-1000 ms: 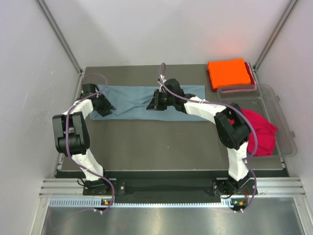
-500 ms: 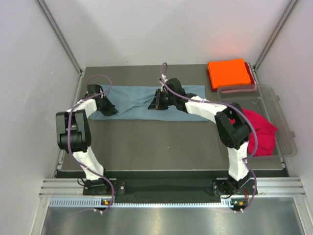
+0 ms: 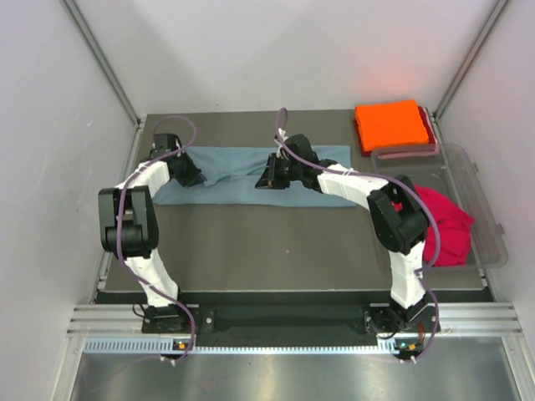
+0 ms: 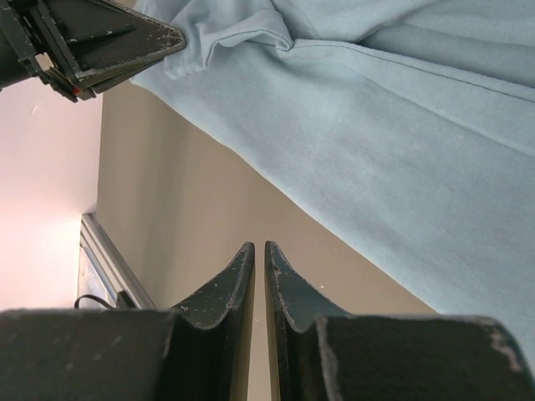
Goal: Fold and stack the t-shirts
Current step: Fold the tshirt
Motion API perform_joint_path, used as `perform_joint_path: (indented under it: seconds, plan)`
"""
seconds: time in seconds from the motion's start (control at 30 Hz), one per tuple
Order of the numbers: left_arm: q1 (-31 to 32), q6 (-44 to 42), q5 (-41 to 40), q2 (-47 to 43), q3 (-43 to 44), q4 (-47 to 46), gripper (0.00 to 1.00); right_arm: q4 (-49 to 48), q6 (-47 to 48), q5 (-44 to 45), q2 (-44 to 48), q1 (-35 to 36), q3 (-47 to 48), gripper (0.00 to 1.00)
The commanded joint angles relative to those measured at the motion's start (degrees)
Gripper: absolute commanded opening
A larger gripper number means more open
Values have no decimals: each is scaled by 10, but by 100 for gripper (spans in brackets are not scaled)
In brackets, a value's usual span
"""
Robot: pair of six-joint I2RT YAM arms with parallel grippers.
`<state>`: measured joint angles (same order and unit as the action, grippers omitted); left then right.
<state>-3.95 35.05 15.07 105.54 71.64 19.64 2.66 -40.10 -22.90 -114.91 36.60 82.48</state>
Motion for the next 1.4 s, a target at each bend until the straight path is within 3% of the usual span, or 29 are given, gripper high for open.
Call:
perform_joint_path:
  seconds: [0.0, 0.57, 0.63, 0.67, 0.77, 0.87, 1.07, 1.2, 1.37]
  plan:
    - [8, 2, -7, -2, 23, -7, 0, -11, 5, 9, 18, -6, 7, 10]
    - [19, -23, -4, 41, 40, -29, 0, 3, 11, 26, 18, -5, 12, 11]
    - [21, -27, -7, 42, 36, -27, 5, 9, 12, 27, 14, -6, 22, 12]
    - [24, -28, -4, 41, 38, -25, 14, 12, 14, 29, 11, -6, 29, 13]
    - [23, -37, 3, 38, 57, 7, 28, 24, 13, 31, -4, -5, 65, 13]
    - [20, -52, -14, 30, 98, 57, 36, 33, 14, 33, -32, 0, 116, 14]
    - [-3, -50, -39, 33, 153, 60, 36, 18, 16, 34, -110, 20, 232, 11]
    - [-16, -50, -22, 69, 189, 52, 33, -49, 2, 34, -163, 26, 264, 10]
    - [-17, -58, 35, 122, 216, 44, 31, -49, 2, 33, -238, 27, 365, 13]
